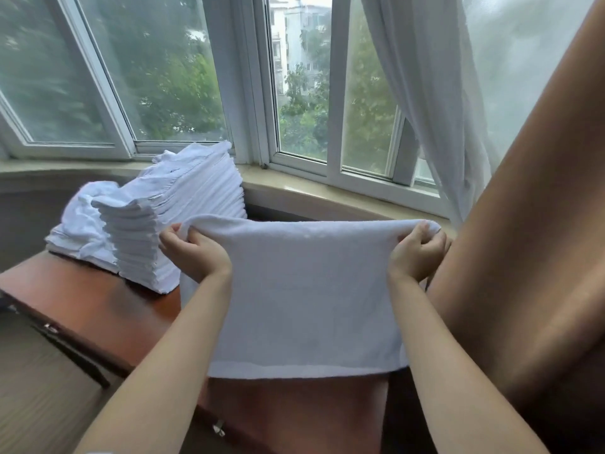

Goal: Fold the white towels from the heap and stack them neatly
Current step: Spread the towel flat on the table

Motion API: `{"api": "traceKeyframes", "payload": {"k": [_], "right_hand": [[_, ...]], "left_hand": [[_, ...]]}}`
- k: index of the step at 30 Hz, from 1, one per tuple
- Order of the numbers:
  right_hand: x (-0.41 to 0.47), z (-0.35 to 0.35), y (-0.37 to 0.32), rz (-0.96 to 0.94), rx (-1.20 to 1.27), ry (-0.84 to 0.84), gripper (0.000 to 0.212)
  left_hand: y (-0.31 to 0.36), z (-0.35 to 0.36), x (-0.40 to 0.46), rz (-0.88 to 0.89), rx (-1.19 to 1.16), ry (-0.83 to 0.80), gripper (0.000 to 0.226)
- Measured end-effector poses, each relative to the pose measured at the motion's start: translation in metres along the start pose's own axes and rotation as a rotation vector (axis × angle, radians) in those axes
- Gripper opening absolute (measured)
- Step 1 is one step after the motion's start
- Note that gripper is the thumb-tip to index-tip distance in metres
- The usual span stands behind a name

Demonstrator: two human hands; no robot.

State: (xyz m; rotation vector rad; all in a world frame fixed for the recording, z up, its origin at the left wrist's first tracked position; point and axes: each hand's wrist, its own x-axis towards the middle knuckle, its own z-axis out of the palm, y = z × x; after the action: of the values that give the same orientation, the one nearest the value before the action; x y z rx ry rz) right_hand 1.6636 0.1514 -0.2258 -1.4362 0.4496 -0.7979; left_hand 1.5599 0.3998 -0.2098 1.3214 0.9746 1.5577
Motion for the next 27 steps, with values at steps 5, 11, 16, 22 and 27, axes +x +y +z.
{"api": "traceKeyframes", "payload": {"k": [5,11,16,22,27], "right_hand": [[0.022,0.085,0.05,0.112,-0.049,-0.395,0.054],[0.006,0.156,0.148,0.292,-0.368,-0.634,0.052],[-0.04,0.153,0.213,0.457,-0.608,-0.719,0.047],[-0.053,0.139,0.23,0.353,-0.715,-0.816,0.047],[-0.059,0.111,0.212,0.309,-0.752,-0.796,0.045]], "left_hand": [[-0.061,0.084,0.029,-0.052,0.064,-0.243,0.032],[-0.186,0.135,0.013,-0.113,0.417,-0.897,0.049],[-0.251,0.131,-0.015,-0.168,0.609,-1.177,0.05],[-0.27,0.119,-0.021,-0.043,0.73,-1.301,0.048],[-0.252,0.082,-0.029,0.041,0.76,-1.365,0.043]]}}
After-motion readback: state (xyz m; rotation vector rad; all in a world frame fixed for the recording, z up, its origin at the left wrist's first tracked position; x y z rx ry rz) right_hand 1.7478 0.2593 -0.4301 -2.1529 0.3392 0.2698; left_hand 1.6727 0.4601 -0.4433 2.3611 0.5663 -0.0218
